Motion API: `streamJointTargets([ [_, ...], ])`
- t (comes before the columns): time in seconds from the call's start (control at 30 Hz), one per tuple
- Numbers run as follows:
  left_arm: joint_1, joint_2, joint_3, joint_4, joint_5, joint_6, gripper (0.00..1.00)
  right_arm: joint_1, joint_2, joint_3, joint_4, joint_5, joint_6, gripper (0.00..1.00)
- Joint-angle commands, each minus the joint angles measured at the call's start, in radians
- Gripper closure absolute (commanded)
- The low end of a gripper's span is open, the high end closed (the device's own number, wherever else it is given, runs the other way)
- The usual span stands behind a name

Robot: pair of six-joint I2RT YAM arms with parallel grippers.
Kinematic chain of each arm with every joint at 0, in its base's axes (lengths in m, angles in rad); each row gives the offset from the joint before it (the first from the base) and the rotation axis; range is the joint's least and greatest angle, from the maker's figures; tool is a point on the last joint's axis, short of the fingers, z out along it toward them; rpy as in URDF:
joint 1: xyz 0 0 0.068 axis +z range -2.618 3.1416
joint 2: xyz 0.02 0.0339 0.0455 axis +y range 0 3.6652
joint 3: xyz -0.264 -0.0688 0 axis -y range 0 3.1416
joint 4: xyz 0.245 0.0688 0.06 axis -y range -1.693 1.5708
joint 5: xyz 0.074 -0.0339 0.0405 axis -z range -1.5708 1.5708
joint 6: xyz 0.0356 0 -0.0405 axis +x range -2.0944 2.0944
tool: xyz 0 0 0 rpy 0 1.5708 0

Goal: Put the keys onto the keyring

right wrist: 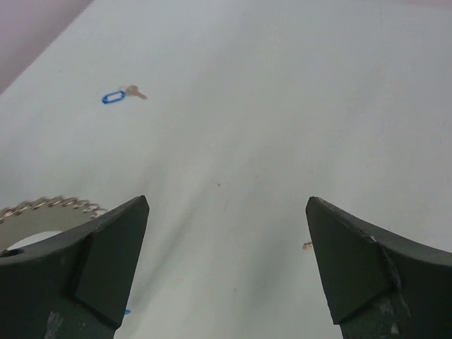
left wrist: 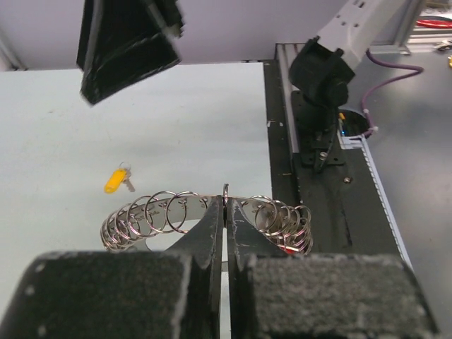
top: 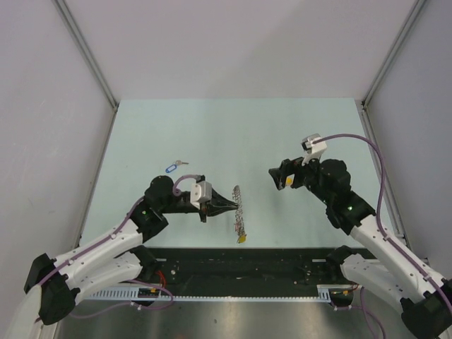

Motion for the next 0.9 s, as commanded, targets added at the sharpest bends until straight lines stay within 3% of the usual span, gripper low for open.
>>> streamJointTargets([
  [0.0, 0.013, -0.026, 0.031, 0.035, 0.162, 0.053, 1.00, -0.059, 0.081, -0.003, -0.040, 0.030, 0.087, 0.00],
  [0.13, 0.015, -0.023, 0.053, -0.019, 0.251, 0.089, 0.99, -0.116, 0.167, -0.003, -0.046, 0.033, 0.122, 0.00],
  [0.3, 0.018, -0.003, 0.091, -0.097, 0.253, 0.132, 0.99, -0.160, 0.268, -0.002, -0.032, 0.063, 0.127, 0.01],
  [0.47, 0.019, 0.008, 0.119, -0.175, 0.244, 0.193, 1.00, -0.214, 0.400, 0.001, -0.005, 0.045, 0.158, 0.12],
  [0.6, 0.021, 0.010, 0.155, -0.302, 0.149, 0.265, 1.00, -0.222, 0.491, 0.032, 0.000, 0.063, 0.162, 0.19],
  [0.87, 0.025, 0.022, 0.177, -0.375, -0.028, 0.277, 1.00, -0.235, 0.649, 0.099, -0.027, 0.155, 0.168, 0.32],
])
